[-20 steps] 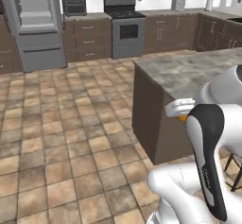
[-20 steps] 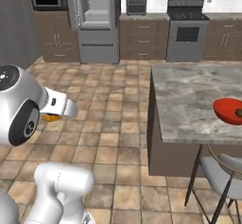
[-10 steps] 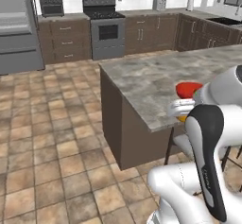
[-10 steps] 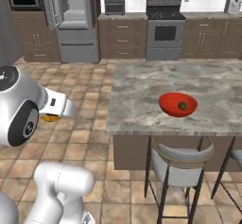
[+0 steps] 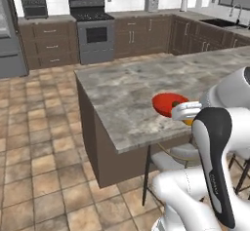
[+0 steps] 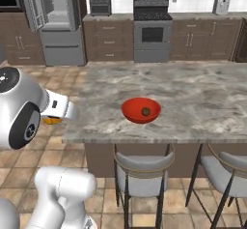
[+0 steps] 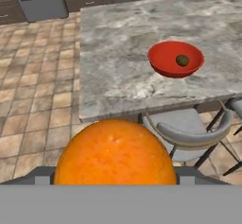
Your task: Retrieve the kiwi and orange from the fridge and place them into the bowl on the dining table.
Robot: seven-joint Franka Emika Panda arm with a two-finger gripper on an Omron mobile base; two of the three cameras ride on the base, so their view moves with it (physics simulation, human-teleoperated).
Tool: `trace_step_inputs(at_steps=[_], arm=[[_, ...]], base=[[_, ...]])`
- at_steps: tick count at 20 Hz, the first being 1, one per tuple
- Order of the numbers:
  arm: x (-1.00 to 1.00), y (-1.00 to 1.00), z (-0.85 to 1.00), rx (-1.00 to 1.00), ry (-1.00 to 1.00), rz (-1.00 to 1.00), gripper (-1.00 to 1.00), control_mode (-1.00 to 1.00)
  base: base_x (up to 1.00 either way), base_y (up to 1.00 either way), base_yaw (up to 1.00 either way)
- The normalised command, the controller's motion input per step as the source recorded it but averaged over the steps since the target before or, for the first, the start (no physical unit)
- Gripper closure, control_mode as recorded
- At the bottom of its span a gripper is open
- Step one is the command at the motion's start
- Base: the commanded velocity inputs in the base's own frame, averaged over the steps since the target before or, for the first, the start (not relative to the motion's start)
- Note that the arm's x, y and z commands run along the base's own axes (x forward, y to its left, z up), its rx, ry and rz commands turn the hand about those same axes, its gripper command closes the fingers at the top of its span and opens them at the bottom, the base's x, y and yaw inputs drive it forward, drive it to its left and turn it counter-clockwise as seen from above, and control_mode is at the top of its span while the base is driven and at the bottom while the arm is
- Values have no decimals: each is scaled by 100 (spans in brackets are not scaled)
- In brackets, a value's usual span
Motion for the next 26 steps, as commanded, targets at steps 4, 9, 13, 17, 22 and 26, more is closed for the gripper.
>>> trace_step_inputs(at_steps=[4, 9, 13, 17, 22, 26], arm=[[0, 0, 0, 0, 0, 0, 100, 100], [0, 0, 0, 0, 0, 0, 100, 100], [0, 0, 0, 0, 0, 0, 100, 100], [0, 0, 0, 0, 0, 0, 100, 100], [0, 0, 0, 0, 0, 0, 100, 100], [0, 0, 0, 0, 0, 0, 100, 100]], base=[[52, -61, -6], [61, -53, -9], [38, -62, -6], [28, -64, -1], [39, -55, 6], [33, -64, 13]])
